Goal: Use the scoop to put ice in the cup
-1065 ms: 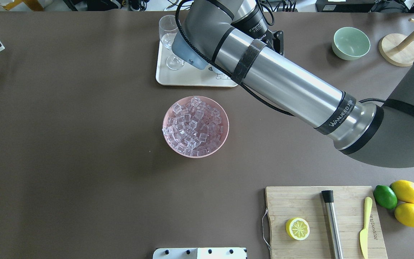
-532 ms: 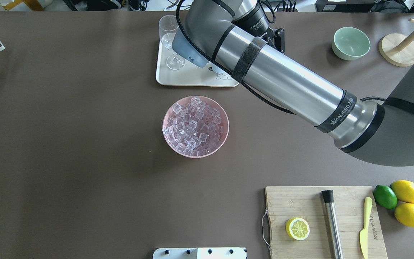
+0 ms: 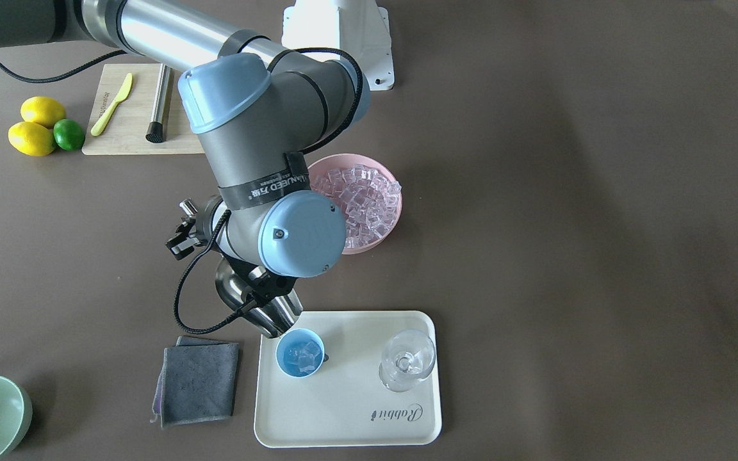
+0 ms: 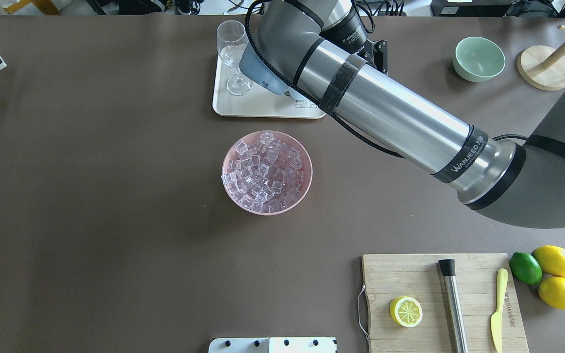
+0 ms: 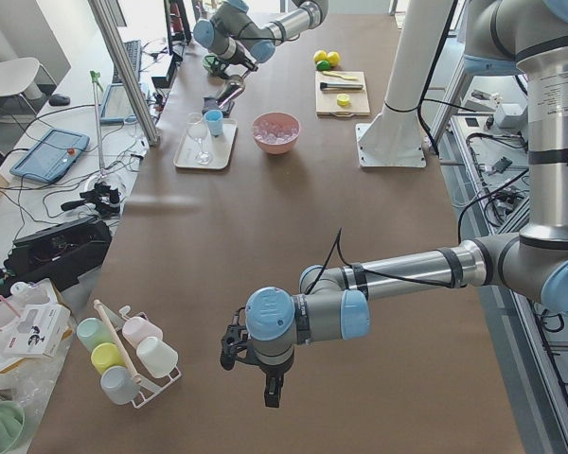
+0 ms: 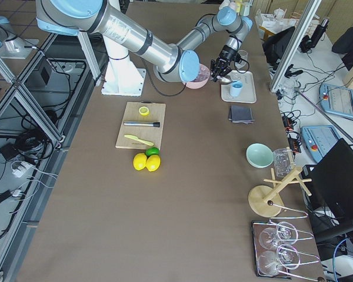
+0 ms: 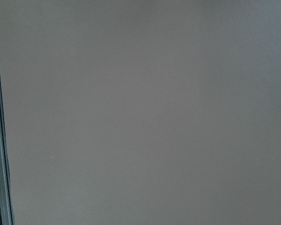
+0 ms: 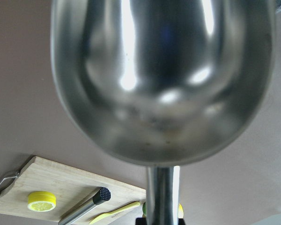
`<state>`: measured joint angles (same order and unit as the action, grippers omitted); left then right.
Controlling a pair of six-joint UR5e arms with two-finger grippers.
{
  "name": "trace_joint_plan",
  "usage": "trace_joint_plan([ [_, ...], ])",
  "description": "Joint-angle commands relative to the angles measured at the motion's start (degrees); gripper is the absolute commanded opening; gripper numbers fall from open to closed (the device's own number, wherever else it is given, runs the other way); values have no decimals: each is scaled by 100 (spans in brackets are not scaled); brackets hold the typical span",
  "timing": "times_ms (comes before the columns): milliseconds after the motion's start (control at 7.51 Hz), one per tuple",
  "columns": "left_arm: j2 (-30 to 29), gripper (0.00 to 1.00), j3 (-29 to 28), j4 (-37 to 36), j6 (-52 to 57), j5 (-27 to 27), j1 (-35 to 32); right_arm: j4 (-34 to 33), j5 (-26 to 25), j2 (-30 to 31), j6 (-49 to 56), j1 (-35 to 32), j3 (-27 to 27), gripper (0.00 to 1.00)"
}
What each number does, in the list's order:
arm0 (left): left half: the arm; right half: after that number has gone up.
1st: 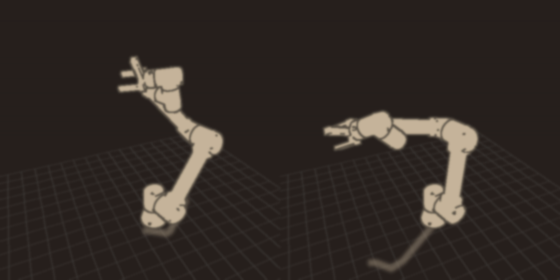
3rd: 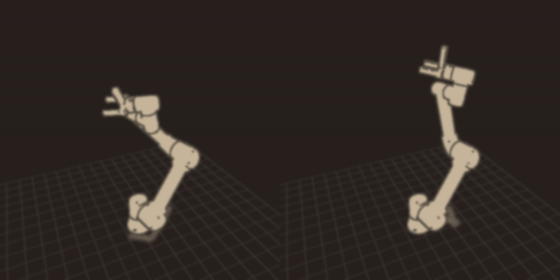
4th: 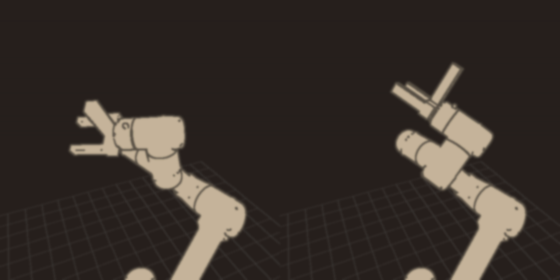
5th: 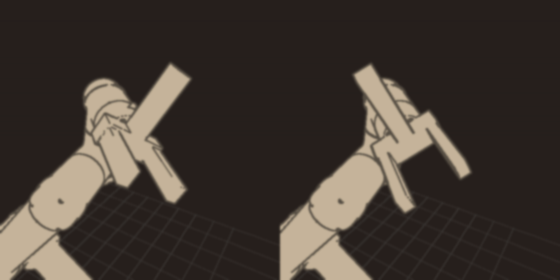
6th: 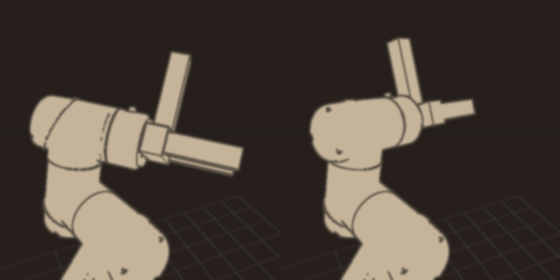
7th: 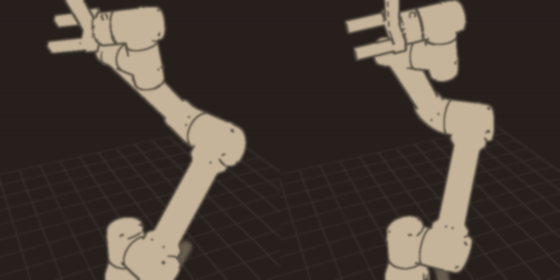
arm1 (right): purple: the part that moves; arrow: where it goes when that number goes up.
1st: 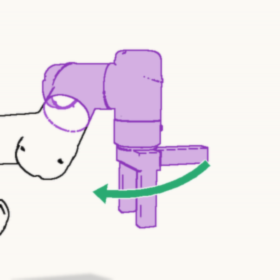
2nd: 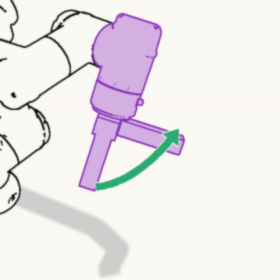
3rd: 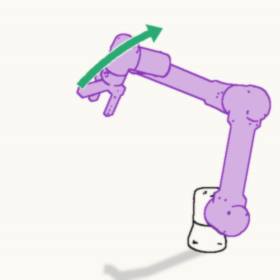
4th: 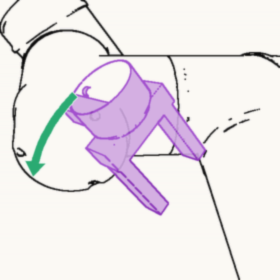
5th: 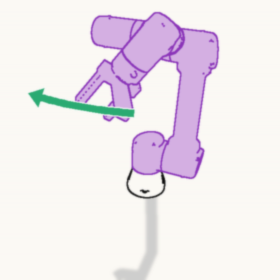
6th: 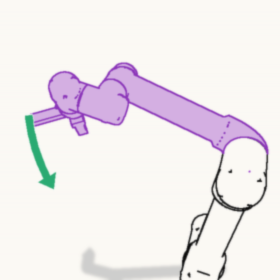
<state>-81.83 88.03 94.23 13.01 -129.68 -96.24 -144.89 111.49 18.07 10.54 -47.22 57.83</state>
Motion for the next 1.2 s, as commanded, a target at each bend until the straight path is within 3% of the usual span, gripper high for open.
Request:
trace_joint_plan([
  [0, 0, 98, 4, -1, 0, -4, -18, -180, -31, -137, 9, -6, 0, 0],
  [266, 0, 98, 4, -1, 9, -13, -27, -162, -40, -85, 9, -6, 69, 0],
  [532, 0, 98, -5, -1, 9, -13, -35, -93, 91, 570, -43, -67, 1093, 0],
  [666, 0, 98, -5, -1, 0, -13, -44, 56, 588, 827, -43, -381, 1142, 0],
  [799, 0, 98, -5, -1, 9, -13, -44, 153, 654, 1169, -9, -480, 1421, 0],
  [932, 0, 98, -5, -1, 9, -13, -44, 259, 629, 2086, -174, -489, 2755, 0],
  [1065, 0, 98, -5, -9, 9, -13, -44, 277, 680, 3122, -1324, -516, 4343, 0],
])
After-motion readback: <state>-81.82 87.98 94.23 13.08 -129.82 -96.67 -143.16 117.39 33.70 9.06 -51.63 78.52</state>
